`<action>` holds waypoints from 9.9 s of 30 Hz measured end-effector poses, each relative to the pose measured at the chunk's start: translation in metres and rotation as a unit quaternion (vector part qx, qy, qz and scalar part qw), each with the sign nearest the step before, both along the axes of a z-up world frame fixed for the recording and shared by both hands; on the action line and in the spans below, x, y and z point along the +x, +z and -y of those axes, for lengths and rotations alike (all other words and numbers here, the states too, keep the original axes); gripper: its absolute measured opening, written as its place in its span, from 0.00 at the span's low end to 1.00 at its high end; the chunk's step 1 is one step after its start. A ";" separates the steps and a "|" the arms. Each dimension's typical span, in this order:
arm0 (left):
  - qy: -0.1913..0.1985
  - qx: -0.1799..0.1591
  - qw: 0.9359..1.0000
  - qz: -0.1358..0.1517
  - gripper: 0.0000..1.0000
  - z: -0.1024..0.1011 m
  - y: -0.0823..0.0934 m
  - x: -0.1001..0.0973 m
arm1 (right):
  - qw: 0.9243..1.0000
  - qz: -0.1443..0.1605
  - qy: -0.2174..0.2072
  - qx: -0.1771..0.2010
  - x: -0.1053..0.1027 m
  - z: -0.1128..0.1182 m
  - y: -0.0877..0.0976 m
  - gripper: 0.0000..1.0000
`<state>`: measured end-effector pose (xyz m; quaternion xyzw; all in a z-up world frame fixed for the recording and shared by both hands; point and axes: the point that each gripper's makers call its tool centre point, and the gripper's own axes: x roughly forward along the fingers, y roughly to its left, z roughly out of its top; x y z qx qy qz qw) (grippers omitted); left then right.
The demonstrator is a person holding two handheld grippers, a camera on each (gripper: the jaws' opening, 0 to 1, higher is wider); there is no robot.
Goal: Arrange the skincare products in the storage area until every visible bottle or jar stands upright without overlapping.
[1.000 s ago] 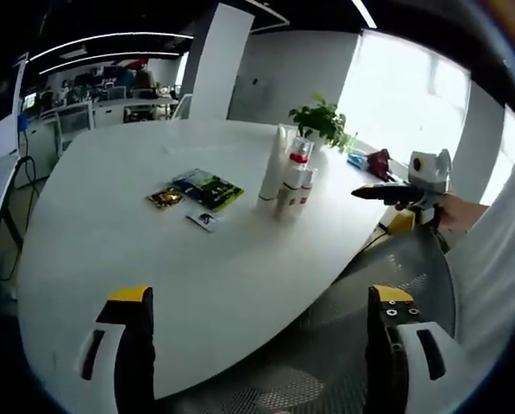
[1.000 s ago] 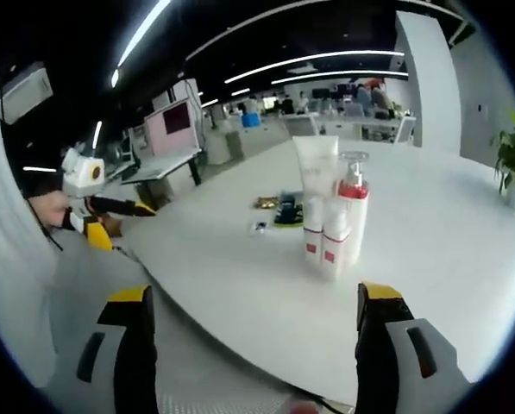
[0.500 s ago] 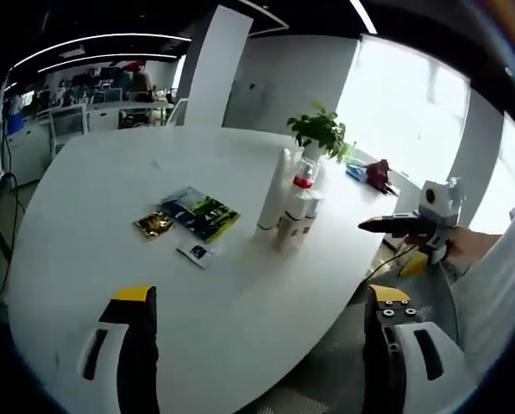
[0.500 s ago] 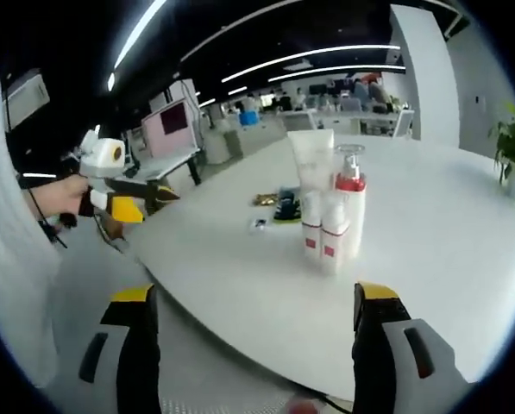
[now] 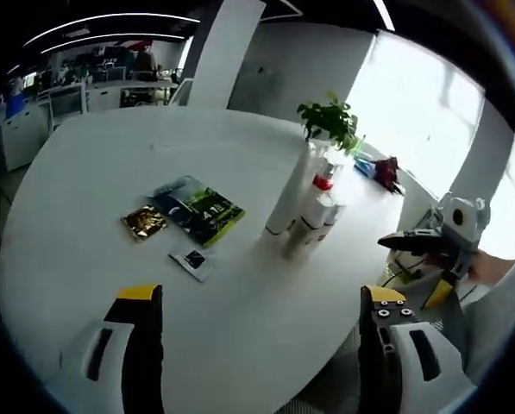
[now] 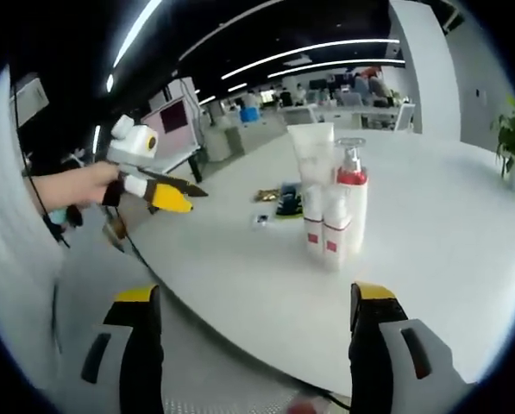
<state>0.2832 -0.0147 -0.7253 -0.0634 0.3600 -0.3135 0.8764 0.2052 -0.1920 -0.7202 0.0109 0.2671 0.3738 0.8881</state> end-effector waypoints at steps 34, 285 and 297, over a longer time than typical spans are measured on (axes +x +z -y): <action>0.060 0.039 0.991 -0.115 0.53 0.022 -0.067 0.106 | 0.999 -0.015 -0.023 0.032 0.003 0.003 0.005 0.84; 0.238 -0.410 0.834 -0.283 0.01 0.055 -0.050 -0.029 | 0.989 -0.029 -0.019 0.146 -0.004 -0.023 0.030 0.99; 0.278 -0.376 0.838 -0.282 0.01 0.048 -0.081 -0.014 | 0.986 -0.038 -0.032 0.158 -0.001 -0.017 0.026 0.99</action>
